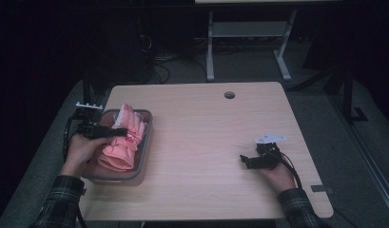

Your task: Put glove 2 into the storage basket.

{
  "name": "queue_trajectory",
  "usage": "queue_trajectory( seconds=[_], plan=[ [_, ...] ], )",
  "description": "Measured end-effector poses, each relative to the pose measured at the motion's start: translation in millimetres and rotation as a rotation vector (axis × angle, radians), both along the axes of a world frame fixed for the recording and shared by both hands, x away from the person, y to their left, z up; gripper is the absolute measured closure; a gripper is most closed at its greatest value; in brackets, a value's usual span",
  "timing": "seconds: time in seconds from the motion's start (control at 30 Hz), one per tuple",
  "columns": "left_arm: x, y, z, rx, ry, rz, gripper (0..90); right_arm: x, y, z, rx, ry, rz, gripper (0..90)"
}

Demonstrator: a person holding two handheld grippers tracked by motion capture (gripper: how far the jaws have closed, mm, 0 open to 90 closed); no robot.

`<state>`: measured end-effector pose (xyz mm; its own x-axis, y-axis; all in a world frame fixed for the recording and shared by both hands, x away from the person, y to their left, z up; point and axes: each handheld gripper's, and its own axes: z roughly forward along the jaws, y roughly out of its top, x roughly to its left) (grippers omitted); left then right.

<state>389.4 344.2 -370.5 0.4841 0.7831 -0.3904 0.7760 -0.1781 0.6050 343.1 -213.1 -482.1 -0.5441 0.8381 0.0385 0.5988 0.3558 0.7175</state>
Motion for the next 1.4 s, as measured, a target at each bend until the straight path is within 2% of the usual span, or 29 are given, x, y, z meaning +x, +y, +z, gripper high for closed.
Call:
queue_trajectory(
  seconds=[0.27,0.33,0.5,0.67,0.83,1.0,1.1,1.4],
  plan=[
    [3.9,-8.3,-16.4,0.007,0.033,-0.006,56.0,-0.1,0.2,0.0,0.002,0.001,-0.001,13.0],
    [4.7,-8.8,-19.5,0.025,0.034,-0.008,55.4,0.0,0.0,0.0,0.000,0.000,0.000,13.0],
    [6.7,-7.6,-26.0,0.035,0.049,-0.008,52.4,0.0,0.0,0.0,0.000,0.000,0.000,13.0],
    [9.3,-4.1,-26.1,-0.005,0.075,-0.006,41.2,0.0,0.0,0.0,0.000,0.000,0.000,13.0],
    [11.1,-5.4,-23.4,-0.007,0.086,-0.013,30.2,0.0,0.0,0.0,0.000,0.000,0.000,13.0],
    [11.7,-8.7,-18.4,0.028,0.082,-0.036,19.1,0.0,0.0,0.0,0.000,-0.001,0.000,13.0],
    [11.2,-7.8,-15.1,0.048,0.064,-0.023,15.5,0.0,0.0,0.0,0.000,0.000,0.000,13.0],
    [7.7,3.3,3.0,0.064,0.007,0.022,13.3,0.0,0.0,0.0,0.000,0.000,0.000,13.0]
  ],
)
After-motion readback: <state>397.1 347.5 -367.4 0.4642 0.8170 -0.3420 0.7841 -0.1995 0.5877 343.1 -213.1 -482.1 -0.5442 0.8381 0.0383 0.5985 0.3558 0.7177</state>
